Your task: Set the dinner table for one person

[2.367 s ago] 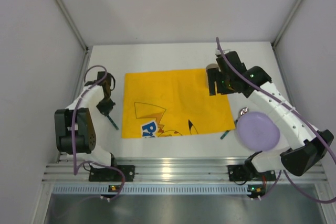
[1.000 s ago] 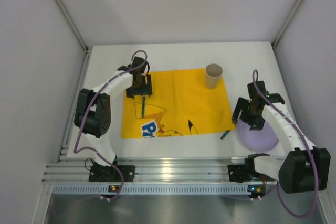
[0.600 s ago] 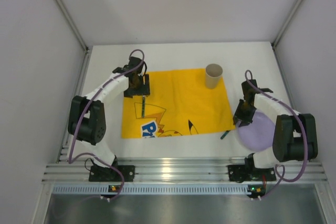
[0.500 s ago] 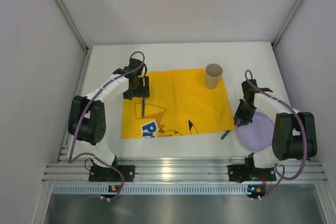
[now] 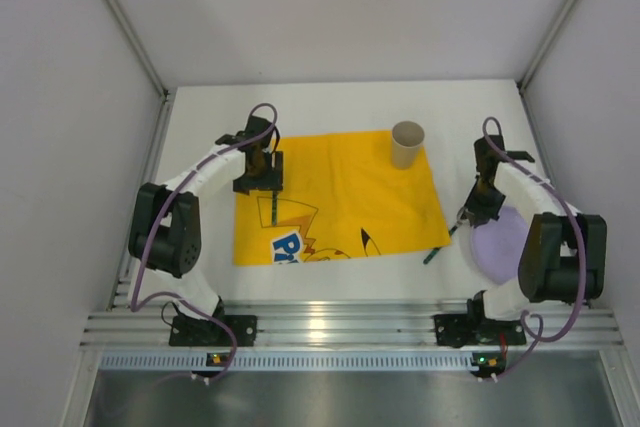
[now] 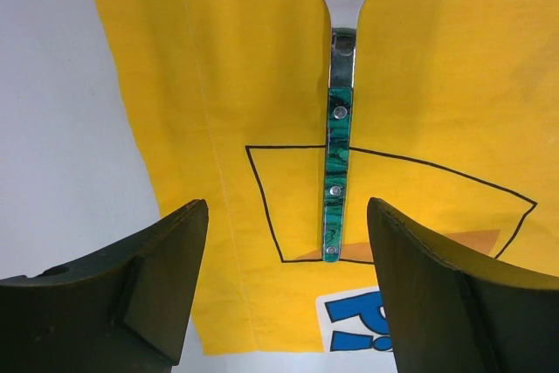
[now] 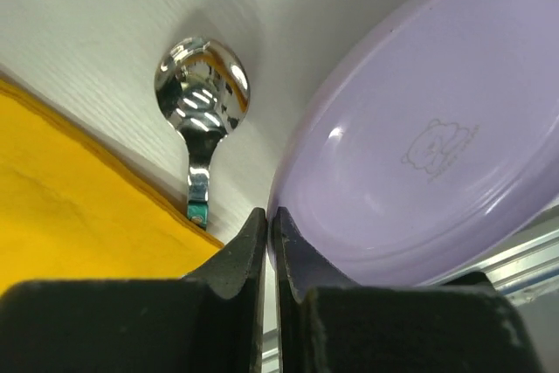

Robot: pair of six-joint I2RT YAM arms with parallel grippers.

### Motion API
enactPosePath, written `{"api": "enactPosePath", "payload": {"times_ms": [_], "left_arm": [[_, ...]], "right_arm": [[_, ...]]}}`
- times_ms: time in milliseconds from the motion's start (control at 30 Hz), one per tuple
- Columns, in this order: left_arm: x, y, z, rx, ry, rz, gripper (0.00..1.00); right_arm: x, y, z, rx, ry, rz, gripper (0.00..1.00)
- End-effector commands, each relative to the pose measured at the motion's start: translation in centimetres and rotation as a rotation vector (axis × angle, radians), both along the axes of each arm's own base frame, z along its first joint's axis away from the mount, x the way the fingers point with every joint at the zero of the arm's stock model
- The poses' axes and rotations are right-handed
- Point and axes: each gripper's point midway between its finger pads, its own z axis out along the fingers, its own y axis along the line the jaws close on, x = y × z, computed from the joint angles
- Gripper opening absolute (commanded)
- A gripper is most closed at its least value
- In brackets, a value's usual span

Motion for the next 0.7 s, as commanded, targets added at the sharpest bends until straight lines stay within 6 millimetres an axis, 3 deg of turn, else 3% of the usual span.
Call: {"api": "enactPosePath", "payload": {"times_ms": [0, 67, 167, 200, 267, 300, 367, 400, 467, 500, 600, 633, 667], "left_arm": [[1.6, -0.6, 1.8, -0.026, -0.06, -0.019, 0.78], [2.0, -0.8, 2.2, -0.029, -0.067, -0.02, 0.78], [2.3, -0.7, 3.0, -0.03, -0.084, -0.02, 0.78], [2.4, -0.6, 3.3, -0.03, -0.092, -0.018, 0.79], [2.5, 0.1, 3.9, -0.031, -0.103, 0.001, 0.79], [2.5, 0.4, 4.1, -0.031, -0.106, 0.011, 0.79], [2.7, 1.4, 5.1, -0.042, -0.125, 0.045, 0.8], [2.6, 1.8, 5.4, -0.046, -0.129, 0.058, 0.8], [2.4, 2.9, 6.5, -0.053, -0.153, 0.087, 0.81], [2.3, 3.3, 6.9, -0.052, -0.163, 0.096, 0.81], [1.6, 4.9, 8.3, -0.032, -0.2, 0.136, 0.84], [1.3, 5.5, 9.1, -0.031, -0.222, 0.15, 0.86], [0.9, 5.9, 8.9, -0.02, -0.219, 0.161, 0.89]], "right_arm": [[1.5, -2.0, 4.3, -0.064, -0.097, -0.03, 0.0], [2.0, -1.5, 5.7, -0.045, -0.138, -0.026, 0.0], [4.1, 0.2, 10.5, -0.035, -0.293, 0.015, 0.0], [5.0, 0.8, 13.2, -0.045, -0.344, 0.031, 0.0], [6.0, 2.7, 15.4, -0.112, -0.356, 0.088, 0.0], [6.6, 3.5, 18.5, -0.135, -0.403, 0.105, 0.0], [7.5, 6.8, 20.5, -0.168, -0.442, 0.182, 0.0], [8.2, 8.1, 22.9, -0.158, -0.502, 0.201, 0.0], [9.0, 11.9, 23.7, -0.154, -0.522, 0.275, 0.0], [9.4, 13.5, 25.6, -0.138, -0.571, 0.299, 0.0], [10.1, 19.8, 26.0, -0.118, -0.618, 0.445, 0.0], [9.5, 22.7, 25.7, -0.079, -0.619, 0.535, 0.0], [10.1, 25.2, 25.0, -0.047, -0.627, 0.582, 0.0]]}}
